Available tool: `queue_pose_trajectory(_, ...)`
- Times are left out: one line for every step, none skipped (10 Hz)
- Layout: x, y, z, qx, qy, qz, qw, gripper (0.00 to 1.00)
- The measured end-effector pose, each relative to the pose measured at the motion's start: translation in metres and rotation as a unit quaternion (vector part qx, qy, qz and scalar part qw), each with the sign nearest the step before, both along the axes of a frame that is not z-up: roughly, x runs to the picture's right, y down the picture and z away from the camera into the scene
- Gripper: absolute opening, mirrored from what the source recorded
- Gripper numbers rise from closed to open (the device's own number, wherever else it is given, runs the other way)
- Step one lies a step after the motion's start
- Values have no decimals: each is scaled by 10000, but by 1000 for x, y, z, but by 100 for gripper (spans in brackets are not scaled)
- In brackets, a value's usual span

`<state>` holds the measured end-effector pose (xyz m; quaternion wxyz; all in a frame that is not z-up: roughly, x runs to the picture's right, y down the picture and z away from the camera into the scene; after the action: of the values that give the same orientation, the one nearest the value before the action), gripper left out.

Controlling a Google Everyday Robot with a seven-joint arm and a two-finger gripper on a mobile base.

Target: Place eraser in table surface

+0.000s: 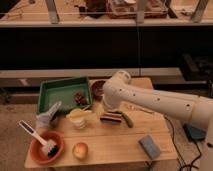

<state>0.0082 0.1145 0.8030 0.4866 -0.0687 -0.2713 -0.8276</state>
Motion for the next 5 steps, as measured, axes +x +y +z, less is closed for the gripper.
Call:
queue_pose_trajectory(-6,2,11,26,-123,-256,9996,70)
queue_pose_trajectory(-5,4,20,9,-117,-373,9992,70)
queue_pose_trajectory(-2,5,30,-35,-104,-486,9988,70)
queue_pose_trajectory(6,4,39,-58,-123,-527,9985,70)
queue_pose_trajectory(14,6,41,-133,-179,-514,9984,70)
